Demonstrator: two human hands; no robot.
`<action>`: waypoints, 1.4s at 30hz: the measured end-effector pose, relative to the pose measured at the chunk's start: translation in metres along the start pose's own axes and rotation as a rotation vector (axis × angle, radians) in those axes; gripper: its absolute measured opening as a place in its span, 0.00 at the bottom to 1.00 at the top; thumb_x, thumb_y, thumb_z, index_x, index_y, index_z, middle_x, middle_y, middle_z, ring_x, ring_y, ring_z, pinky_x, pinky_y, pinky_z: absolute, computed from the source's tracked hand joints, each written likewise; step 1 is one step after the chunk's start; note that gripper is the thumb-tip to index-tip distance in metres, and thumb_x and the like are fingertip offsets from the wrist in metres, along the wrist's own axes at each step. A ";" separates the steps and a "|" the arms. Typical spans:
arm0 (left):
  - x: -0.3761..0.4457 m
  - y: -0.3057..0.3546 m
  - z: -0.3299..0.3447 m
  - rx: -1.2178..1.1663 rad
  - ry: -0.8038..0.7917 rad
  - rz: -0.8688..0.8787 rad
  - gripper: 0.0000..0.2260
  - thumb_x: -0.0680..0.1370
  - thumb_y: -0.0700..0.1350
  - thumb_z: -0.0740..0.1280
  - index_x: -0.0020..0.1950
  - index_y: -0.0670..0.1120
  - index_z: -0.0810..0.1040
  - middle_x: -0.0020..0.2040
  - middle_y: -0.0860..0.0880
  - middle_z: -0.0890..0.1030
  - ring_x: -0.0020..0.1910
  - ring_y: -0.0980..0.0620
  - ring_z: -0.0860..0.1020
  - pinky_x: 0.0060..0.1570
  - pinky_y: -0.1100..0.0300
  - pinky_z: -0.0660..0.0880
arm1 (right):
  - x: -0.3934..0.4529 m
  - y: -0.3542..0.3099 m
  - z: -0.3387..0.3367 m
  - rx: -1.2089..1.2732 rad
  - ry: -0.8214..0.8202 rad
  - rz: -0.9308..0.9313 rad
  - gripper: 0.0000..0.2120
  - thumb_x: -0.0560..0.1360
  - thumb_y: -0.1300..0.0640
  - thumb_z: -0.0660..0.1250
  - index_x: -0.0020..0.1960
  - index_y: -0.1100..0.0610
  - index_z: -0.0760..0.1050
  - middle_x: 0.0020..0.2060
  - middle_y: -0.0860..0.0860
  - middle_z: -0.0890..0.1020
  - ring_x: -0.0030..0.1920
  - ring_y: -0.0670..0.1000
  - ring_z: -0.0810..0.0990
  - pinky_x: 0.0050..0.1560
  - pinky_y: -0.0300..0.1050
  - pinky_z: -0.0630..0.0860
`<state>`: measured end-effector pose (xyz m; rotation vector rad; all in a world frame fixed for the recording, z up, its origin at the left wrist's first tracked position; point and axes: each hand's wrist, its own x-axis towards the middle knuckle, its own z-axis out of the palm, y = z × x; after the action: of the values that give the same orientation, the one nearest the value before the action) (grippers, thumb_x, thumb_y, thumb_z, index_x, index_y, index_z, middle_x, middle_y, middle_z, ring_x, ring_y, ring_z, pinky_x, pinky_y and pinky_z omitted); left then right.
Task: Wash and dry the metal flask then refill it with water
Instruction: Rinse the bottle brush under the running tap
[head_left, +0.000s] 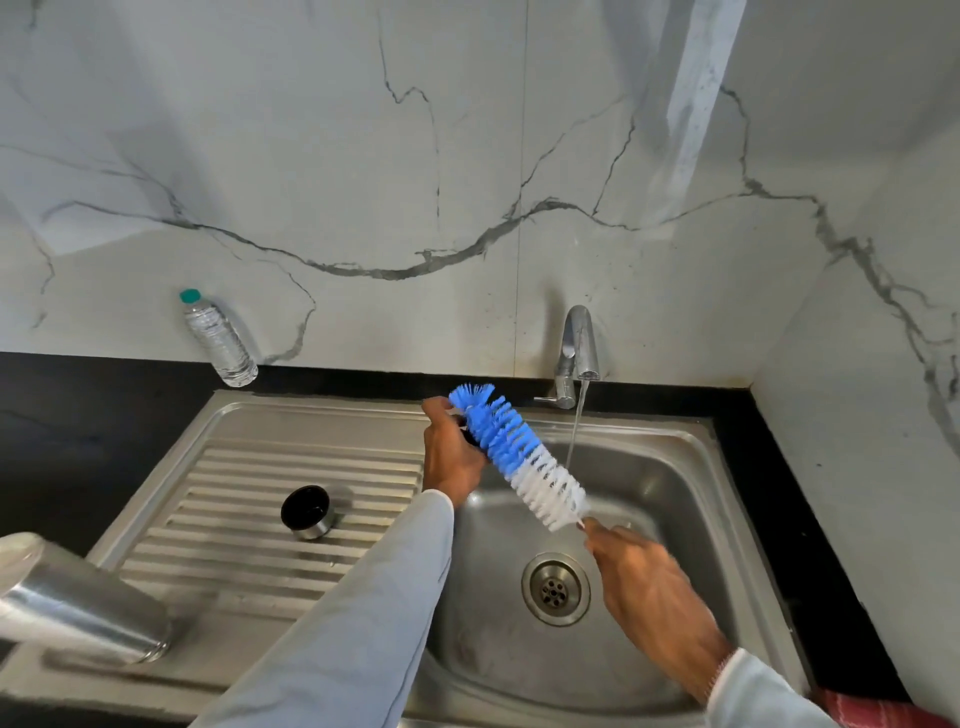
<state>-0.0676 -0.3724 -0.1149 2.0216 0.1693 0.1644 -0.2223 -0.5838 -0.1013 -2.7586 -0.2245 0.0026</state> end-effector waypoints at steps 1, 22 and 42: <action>0.002 -0.001 -0.003 0.009 0.006 -0.009 0.30 0.72 0.36 0.78 0.63 0.46 0.61 0.51 0.47 0.79 0.47 0.50 0.79 0.48 0.61 0.72 | -0.008 0.003 -0.003 -0.002 -0.014 0.002 0.18 0.82 0.57 0.60 0.71 0.47 0.70 0.41 0.42 0.72 0.38 0.49 0.72 0.39 0.45 0.71; 0.005 -0.006 0.013 -0.405 -0.166 -0.047 0.22 0.71 0.38 0.80 0.62 0.44 0.79 0.55 0.45 0.86 0.53 0.45 0.85 0.53 0.53 0.83 | 0.065 -0.018 0.001 0.630 -0.089 0.327 0.21 0.83 0.51 0.63 0.36 0.62 0.72 0.27 0.48 0.71 0.26 0.44 0.65 0.29 0.36 0.65; 0.011 -0.002 0.015 -0.763 -0.206 -0.416 0.07 0.78 0.40 0.74 0.49 0.36 0.83 0.47 0.42 0.87 0.45 0.46 0.86 0.50 0.55 0.83 | 0.045 -0.039 0.019 0.033 0.101 0.188 0.22 0.78 0.65 0.57 0.69 0.51 0.68 0.54 0.49 0.78 0.52 0.60 0.80 0.48 0.52 0.75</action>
<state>-0.0540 -0.3829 -0.1227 1.2002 0.3340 -0.2180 -0.1841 -0.5343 -0.1036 -2.7273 0.0609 -0.0827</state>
